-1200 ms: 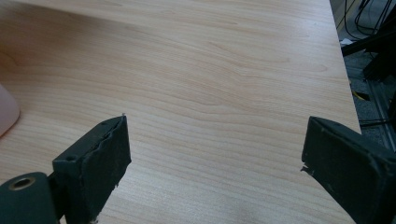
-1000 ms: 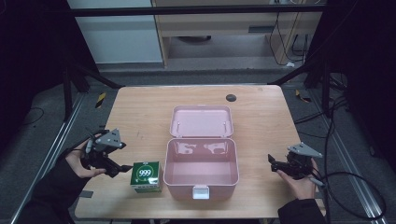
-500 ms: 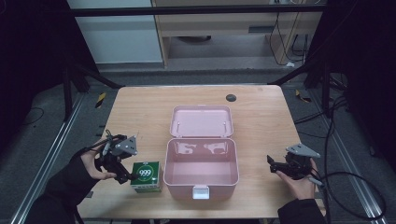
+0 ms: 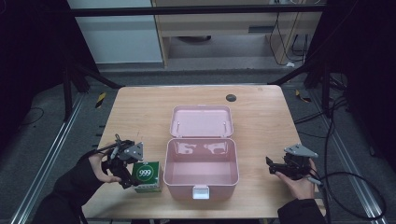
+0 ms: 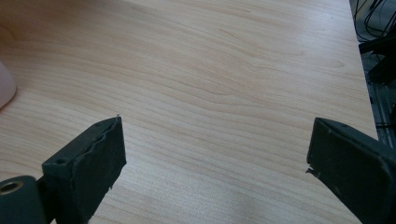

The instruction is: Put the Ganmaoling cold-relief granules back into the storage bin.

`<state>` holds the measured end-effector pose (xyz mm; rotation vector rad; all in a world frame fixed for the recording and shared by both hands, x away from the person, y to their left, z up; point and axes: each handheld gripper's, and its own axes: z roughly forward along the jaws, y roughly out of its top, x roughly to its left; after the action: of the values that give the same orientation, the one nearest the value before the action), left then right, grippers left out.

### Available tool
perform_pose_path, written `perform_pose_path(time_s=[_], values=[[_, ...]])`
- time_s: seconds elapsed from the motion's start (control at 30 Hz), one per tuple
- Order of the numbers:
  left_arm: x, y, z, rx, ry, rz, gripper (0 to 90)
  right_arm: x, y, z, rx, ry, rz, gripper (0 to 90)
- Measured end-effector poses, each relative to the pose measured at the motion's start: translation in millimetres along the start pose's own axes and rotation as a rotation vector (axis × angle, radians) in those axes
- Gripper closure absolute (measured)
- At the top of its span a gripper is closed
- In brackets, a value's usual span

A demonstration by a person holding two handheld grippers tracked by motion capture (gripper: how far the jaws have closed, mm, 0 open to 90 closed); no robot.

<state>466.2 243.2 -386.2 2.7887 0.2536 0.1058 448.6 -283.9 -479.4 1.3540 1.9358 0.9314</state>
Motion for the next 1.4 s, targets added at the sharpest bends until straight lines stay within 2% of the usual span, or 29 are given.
perform_pose_path(time_s=[0.27, 0.8, 1.1, 1.4], values=[[2.0, 2.4, 13.9, 0.032, -0.016, 0.014, 5.8, 0.5, -1.1, 1.9, 0.015, 0.006, -0.005, 3.7], [4.0, -3.7, 35.7, 0.044, -0.031, 0.007, 3.8, 1.6, -2.4, 4.4, 0.033, 0.011, -0.017, 2.8], [6.1, -8.1, 47.7, 0.057, -0.047, -0.003, 6.5, 2.2, -3.1, 5.9, 0.045, 0.016, -0.024, 2.9], [6.5, -6.8, 50.5, 0.071, -0.05, 0.01, 9.5, 2.0, -3.4, 6.3, 0.045, 0.019, -0.027, 3.1]])
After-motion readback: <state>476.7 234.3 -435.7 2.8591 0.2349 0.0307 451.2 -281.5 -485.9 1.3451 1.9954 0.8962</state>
